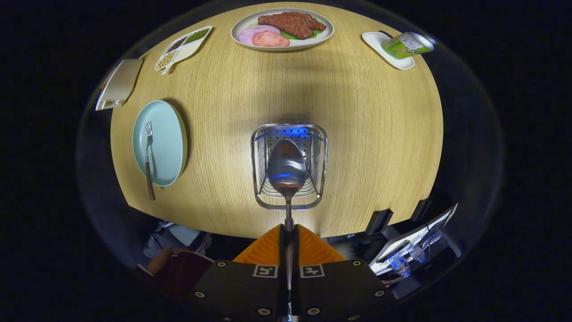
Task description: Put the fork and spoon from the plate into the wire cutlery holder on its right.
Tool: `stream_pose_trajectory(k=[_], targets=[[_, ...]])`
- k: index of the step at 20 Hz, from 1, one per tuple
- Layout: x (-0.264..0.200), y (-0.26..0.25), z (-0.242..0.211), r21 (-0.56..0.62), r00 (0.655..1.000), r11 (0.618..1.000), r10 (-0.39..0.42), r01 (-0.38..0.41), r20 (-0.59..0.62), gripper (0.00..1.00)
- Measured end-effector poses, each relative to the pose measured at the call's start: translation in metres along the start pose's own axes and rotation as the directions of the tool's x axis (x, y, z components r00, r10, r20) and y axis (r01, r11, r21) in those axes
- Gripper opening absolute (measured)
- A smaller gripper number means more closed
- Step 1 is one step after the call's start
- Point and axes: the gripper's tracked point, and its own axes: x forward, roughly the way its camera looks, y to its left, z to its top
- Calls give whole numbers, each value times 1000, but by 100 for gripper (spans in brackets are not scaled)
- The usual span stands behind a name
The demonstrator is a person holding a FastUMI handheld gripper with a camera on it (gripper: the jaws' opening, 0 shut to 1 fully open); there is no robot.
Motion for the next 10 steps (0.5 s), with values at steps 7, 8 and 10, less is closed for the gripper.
stream_pose_trajectory(k=[7, 8, 10], targets=[[6, -3, 25, -43, 1000, 999, -6, 5, -13, 4], [6, -4, 26, -49, 1000, 999, -9, 8, -9, 4], [4, -1, 28, -46, 1000, 999, -1, 1, 1, 9]])
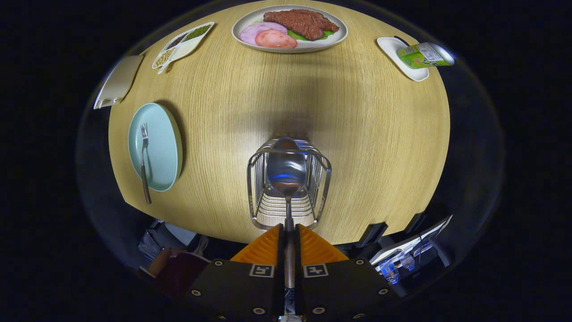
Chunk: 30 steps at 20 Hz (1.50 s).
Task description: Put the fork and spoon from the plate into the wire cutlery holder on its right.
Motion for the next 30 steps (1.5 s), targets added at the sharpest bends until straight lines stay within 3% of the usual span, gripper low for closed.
stream_pose_trajectory(k=[3, 6, 9, 10, 12, 13, 20, 24, 30], targets=[[-4, 2, -5, -10, 1000, 1000, 6, -6, 18, 18], [-12, -2, -1, 12, 998, 1000, 7, -7, 69, 48], [-29, -12, 8, 54, 990, 999, -10, 3, 138, 60], [-39, -10, 14, 61, 982, 998, -12, 0, 186, 69], [-58, 5, 26, 52, 959, 998, 4, -20, 283, 96], [-67, 15, 30, 41, 946, 999, 9, -24, 323, 100], [-77, 141, 42, -74, 861, 996, 85, -55, 501, 99], [-37, 237, 40, -143, 868, 983, 170, -116, 467, 100], [24, 310, 63, -147, 883, 986, 136, -77, 449, 99]])
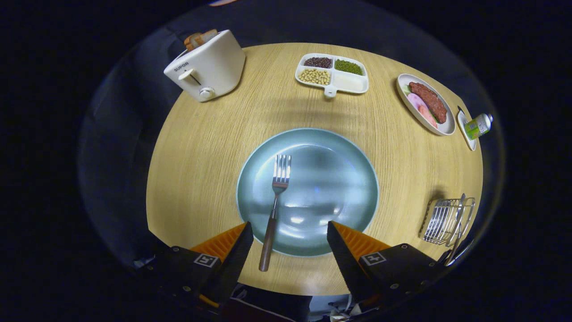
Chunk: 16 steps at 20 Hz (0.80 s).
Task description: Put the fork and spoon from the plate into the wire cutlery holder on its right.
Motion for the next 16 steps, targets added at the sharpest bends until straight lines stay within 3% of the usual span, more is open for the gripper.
stream_pose_trajectory(k=[3, 7, 11, 16], targets=[[13, 4, -1, 13, 999, 1000, -26, 26, -27, 100], [23, 5, 4, 36, 998, 998, -45, 46, -32, 92], [31, 4, 1, 40, 998, 998, -51, 53, -46, 71], [40, 15, -9, 74, 999, 997, -3, 7, -54, 44]])
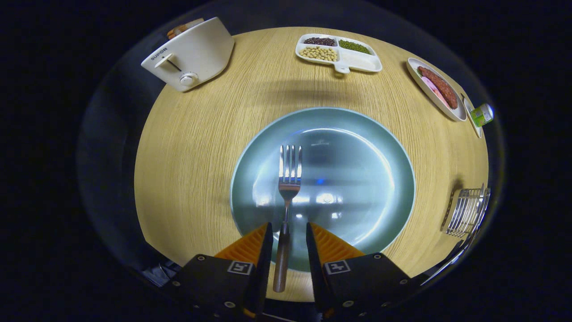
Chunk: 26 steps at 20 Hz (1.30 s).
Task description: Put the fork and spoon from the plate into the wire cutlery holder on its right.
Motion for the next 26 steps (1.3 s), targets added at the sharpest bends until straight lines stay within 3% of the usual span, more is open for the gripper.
stream_pose_trajectory(k=[1, 2, 3, 4, 9, 12, 20, 26], targets=[[-1, 1, 1, 20, 1000, 1000, 7, -7, 7, 37], [5, 1, 0, 43, 1000, 999, 13, -13, 16, 19], [-3, 2, -1, 47, 1000, 998, 30, -30, 9, 8], [-6, 2, -1, 42, 999, 998, 40, -40, 9, 6], [-48, -18, -14, 68, 995, 992, 104, -104, 9, 4], [-89, -56, -29, 71, 995, 993, 95, -95, 5, 4], [-186, -198, -67, 106, 999, 993, -46, 48, -30, 4], [-202, -283, -81, 3, 972, 988, -153, 156, -181, 4]])
